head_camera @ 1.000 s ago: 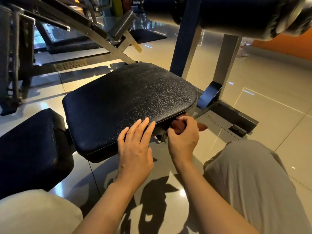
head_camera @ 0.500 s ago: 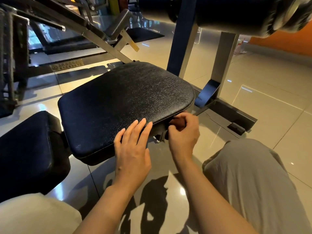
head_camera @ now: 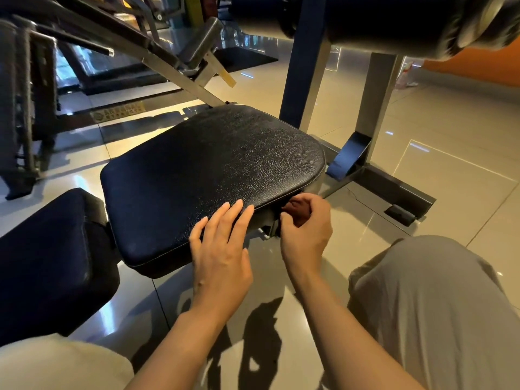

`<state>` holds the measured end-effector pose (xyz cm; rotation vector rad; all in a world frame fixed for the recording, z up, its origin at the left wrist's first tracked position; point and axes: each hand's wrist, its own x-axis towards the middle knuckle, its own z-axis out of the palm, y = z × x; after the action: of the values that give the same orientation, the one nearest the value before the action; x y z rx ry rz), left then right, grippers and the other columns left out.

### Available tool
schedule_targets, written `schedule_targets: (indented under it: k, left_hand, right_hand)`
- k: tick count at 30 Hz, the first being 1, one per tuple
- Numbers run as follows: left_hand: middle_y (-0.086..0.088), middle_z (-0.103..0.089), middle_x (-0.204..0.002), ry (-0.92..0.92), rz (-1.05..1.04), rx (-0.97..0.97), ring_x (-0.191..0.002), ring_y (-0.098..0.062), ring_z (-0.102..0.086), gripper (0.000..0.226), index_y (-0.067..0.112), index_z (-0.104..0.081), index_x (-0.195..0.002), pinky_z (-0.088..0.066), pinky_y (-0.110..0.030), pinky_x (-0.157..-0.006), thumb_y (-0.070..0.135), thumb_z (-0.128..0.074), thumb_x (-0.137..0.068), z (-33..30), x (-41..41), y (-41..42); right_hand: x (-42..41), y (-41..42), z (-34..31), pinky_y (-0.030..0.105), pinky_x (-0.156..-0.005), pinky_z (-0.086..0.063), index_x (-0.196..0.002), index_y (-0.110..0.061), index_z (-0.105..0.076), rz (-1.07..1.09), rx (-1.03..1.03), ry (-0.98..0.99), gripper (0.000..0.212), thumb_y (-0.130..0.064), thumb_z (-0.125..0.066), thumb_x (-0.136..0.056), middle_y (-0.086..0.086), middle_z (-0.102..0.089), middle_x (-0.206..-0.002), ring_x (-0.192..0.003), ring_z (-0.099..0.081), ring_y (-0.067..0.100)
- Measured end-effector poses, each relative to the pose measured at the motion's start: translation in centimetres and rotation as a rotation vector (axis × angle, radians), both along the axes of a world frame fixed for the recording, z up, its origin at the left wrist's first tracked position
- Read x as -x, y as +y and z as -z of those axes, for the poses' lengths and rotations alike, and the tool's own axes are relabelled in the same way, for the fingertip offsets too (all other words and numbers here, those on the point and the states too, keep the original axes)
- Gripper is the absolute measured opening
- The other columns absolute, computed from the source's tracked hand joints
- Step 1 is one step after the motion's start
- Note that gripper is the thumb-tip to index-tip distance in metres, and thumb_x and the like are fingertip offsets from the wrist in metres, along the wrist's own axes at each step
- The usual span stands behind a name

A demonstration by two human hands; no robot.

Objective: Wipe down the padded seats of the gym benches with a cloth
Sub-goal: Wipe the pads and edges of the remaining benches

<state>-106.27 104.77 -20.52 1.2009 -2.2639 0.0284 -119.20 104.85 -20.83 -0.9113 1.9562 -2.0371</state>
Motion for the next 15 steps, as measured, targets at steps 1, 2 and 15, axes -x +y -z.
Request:
schedule_targets:
  k: [1,2,15]
  left_hand:
    - [-0.001,-0.044,-0.145,0.005,-0.006,0.005,-0.138,-0.019,-0.035,0.081,0.019,-0.043,-0.141,-0.020,-0.044,-0.112,-0.001,-0.073,-0.069,0.0,0.1,0.0]
    - [-0.001,-0.044,-0.145,0.009,-0.014,0.009,-0.138,-0.020,-0.035,0.080,0.019,-0.044,-0.141,-0.021,-0.044,-0.113,-0.001,-0.073,-0.069,0.0,0.2,0.0]
    - [-0.002,-0.045,-0.145,0.054,-0.108,-0.017,-0.140,-0.020,-0.031,0.077,0.018,-0.045,-0.140,-0.016,-0.049,-0.116,0.000,-0.073,-0.070,0.2,1.6,0.8]
  right_hand:
    - [-0.8,0.4,0.1,0.024,-0.079,-0.048,-0.092,-0.022,-0.057,-0.055,0.000,0.049,0.038,0.005,-0.067,-0.067,0.002,-0.058,-0.094,-0.090,-0.060,0.021]
    - [-1.4,0.7,0.2,0.024,-0.079,-0.047,-0.091,-0.023,-0.057,-0.108,-0.007,0.083,0.038,0.004,-0.068,-0.066,0.001,-0.058,-0.092,-0.090,-0.059,0.020]
    - [3.0,0.6,-1.8,0.019,-0.099,-0.042,-0.129,-0.013,-0.053,0.045,-0.072,-0.042,0.051,-0.001,-0.067,-0.081,0.000,-0.053,-0.123,-0.111,-0.050,0.011]
